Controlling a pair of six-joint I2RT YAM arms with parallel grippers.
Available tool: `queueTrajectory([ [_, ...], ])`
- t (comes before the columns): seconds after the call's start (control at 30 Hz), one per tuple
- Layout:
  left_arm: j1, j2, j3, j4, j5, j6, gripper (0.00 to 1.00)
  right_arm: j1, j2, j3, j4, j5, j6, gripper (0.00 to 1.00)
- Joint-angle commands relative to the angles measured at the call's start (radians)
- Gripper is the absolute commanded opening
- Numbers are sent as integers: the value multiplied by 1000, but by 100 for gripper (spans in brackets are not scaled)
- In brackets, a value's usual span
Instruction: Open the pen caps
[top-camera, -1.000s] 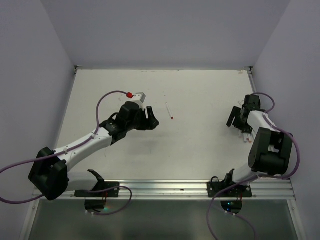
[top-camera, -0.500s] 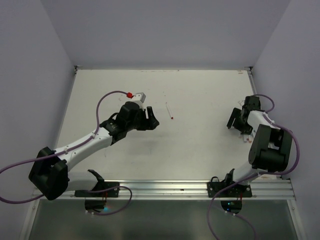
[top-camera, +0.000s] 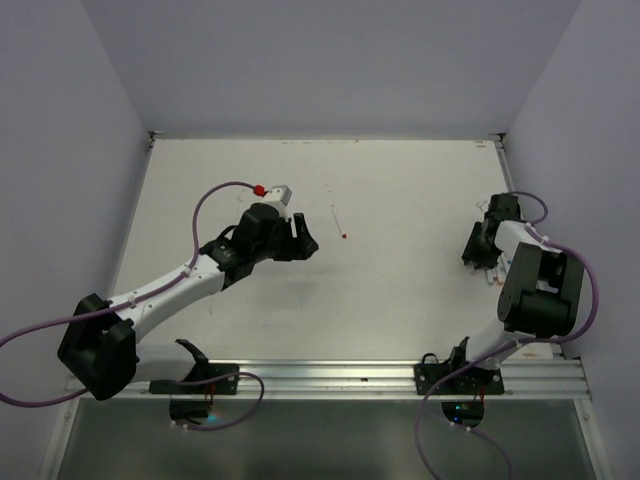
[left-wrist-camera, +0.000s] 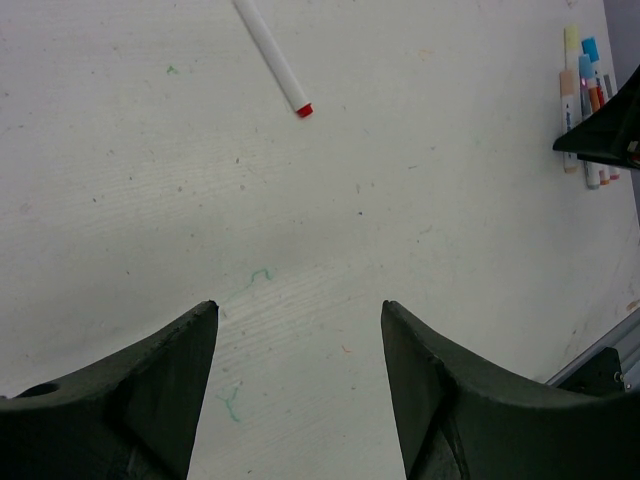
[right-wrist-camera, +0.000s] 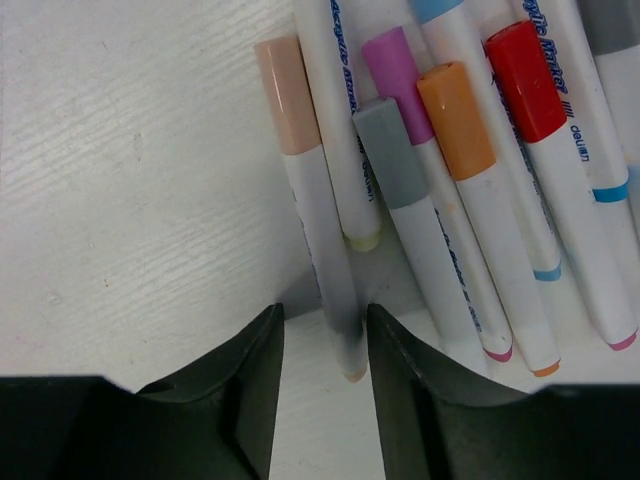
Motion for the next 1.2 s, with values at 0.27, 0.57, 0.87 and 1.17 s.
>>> queueTrajectory([
  [0.27,1,-10,0,3,-8,6,69,31,12,2,-34,-13,-5,3],
  [0.57,19,-12,107,-63,-13,42,69,327,-137,111,-132,67,-17,0],
  [0.87,123,48,197,12,344,57,66,522,-367,62,-103,-305,-5,0],
  [1.17,175,129,179,274,592,-119,65,718,-424,30,73,-568,82,0],
])
